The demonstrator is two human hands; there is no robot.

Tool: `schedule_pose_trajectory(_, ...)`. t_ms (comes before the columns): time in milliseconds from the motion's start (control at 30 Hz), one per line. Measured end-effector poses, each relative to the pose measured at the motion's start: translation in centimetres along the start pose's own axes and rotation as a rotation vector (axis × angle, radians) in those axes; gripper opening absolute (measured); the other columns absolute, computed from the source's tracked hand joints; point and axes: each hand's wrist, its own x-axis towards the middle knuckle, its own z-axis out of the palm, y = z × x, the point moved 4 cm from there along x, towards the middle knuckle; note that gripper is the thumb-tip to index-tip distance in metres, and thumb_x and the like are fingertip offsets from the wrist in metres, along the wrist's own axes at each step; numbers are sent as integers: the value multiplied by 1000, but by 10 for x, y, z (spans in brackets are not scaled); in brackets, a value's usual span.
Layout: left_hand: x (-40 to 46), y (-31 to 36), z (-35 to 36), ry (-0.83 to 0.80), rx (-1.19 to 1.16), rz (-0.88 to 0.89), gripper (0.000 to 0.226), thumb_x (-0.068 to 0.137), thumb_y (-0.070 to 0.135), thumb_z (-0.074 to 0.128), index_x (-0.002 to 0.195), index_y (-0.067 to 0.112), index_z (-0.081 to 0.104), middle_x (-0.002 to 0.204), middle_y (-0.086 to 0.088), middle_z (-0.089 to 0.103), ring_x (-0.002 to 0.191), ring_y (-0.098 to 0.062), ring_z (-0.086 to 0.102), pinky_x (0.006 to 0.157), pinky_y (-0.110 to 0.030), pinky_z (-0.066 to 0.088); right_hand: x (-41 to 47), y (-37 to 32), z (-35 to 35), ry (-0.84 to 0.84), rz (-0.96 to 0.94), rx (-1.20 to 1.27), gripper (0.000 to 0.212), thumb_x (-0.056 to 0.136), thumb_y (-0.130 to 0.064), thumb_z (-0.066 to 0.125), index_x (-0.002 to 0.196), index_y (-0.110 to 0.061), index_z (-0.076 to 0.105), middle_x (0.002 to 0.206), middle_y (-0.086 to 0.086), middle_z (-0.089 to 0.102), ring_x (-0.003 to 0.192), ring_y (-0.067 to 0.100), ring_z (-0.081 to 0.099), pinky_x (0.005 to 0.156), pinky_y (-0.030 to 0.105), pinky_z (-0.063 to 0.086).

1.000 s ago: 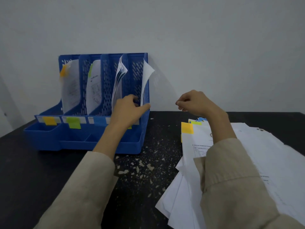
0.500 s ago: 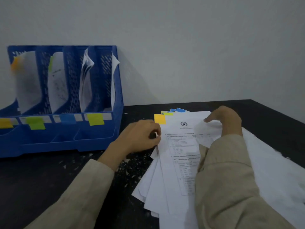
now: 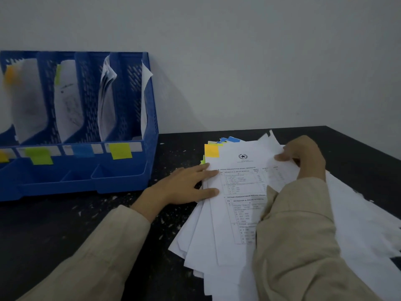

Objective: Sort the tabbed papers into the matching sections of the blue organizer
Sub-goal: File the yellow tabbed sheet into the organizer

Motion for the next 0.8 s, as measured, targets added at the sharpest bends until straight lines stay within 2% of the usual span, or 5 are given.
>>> schedule_pose_trajectory(167,0,-1,-7,132,-186,14,67,86,61,47,145,43,24,157,15,4,144,-9,10,115,-30,10,-8,-11,-8,215,-311,378,22,90,-14,60,109,-3,59,114,16,61,92,27,55,79,36,44)
schedule_pose_trajectory(300,-6,7,-30,329,-494,67,63,81,52,57,140,44,35,157,8,7,138,2,7,110,-23,12,-21,-26,-16,170,-494,772,21,92,-14,57,112,-8,55,114,10,62,95,24,58,83,39,50)
schedule_pose_trajectory(467,-20,11,-71,555,-571,115,63,73,58,67,130,53,41,153,1,20,141,-10,19,115,-44,26,-41,-50,-25,60,-642,1039,25,93,-12,55,118,-13,56,102,-3,66,90,15,65,77,35,53)
schedule_pose_trajectory(633,-43,5,-106,820,-531,124,46,79,24,73,112,49,52,143,4,30,134,-8,28,107,-31,32,-63,-73,-35,38,-775,1052,23,93,-12,56,116,-16,58,98,-7,67,89,10,64,77,30,50)
schedule_pose_trajectory(800,-63,-1,-122,580,-672,211,27,83,5,67,100,26,69,119,7,62,106,-11,60,86,-28,55,-81,-96,-36,1,-859,1109,21,91,-13,59,112,-17,59,102,-6,67,100,18,63,91,42,51)
